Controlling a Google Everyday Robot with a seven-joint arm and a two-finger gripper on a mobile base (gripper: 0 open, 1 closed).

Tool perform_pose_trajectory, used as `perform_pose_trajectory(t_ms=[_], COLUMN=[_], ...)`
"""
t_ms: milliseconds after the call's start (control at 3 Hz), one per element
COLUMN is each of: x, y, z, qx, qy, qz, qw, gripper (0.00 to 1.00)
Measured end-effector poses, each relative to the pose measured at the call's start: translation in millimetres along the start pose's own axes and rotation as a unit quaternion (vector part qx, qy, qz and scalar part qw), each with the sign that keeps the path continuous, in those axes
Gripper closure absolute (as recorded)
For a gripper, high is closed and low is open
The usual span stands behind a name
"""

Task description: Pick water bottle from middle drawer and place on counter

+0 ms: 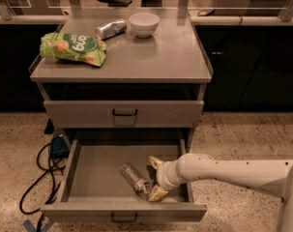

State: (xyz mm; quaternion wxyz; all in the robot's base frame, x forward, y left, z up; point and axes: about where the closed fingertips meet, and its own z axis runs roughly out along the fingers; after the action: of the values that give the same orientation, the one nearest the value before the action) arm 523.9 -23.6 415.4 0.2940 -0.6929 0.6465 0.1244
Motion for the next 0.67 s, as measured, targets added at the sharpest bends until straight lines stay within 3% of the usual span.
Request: perform_pose_trajectory(t_ms=[333, 667], x=[-28.7, -22.2], y=[-4.7, -4.5], z=[-3.5, 6.2], qx=[0.012, 0.003], qy=[-0.028, -0.023], qz=[-0.021, -0.016], qw=[0.9993, 0.9996], gripper=[0.00, 0.00])
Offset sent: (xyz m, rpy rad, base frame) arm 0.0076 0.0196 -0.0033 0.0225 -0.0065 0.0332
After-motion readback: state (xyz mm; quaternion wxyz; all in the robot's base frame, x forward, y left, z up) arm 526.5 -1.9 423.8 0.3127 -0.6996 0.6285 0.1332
